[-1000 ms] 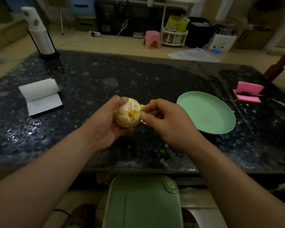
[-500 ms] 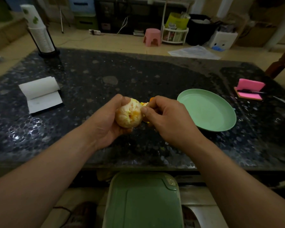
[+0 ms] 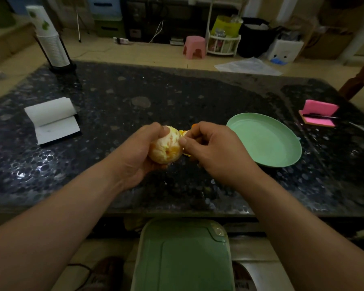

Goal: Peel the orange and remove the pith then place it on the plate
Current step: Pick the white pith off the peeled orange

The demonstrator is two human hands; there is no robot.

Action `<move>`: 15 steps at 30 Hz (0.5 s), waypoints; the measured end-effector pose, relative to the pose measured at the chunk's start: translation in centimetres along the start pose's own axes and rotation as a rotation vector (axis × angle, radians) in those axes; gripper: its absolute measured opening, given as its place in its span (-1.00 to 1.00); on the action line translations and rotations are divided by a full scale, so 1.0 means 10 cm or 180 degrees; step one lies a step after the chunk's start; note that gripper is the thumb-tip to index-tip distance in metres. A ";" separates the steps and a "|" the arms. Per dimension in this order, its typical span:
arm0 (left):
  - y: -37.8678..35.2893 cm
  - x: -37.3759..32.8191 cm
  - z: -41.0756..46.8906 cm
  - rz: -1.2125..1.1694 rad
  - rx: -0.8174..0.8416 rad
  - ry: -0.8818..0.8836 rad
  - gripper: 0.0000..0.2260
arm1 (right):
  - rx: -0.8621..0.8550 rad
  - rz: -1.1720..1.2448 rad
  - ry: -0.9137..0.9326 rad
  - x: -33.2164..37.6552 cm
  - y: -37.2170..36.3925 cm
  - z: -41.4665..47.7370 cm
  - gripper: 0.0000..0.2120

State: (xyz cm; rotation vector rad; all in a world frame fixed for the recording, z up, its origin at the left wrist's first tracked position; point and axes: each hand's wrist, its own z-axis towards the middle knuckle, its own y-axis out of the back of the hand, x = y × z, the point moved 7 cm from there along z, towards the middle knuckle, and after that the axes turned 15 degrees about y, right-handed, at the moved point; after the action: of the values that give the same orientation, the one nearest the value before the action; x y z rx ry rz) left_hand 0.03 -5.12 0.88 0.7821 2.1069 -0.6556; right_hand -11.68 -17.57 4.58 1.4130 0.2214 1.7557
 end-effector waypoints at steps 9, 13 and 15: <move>-0.06 0.00 -0.01 -0.0712 0.0398 0.0232 -0.75 | -0.0167 0.0244 -0.0115 -0.01 0.03 -0.01 -0.93; -0.04 -0.03 0.00 -0.0906 0.0439 0.0185 -0.77 | -0.0138 0.0287 0.0027 0.07 0.01 -0.02 -0.91; -0.03 -0.04 -0.01 -0.0863 0.0384 0.0127 -0.77 | -0.0147 0.0197 0.0057 0.08 -0.01 -0.02 -0.87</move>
State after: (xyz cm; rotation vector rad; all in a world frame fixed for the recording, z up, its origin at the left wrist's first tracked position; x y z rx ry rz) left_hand -0.02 -5.40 1.34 0.5818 2.2479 -0.9256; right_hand -11.81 -16.90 4.99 1.3848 0.1473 1.8130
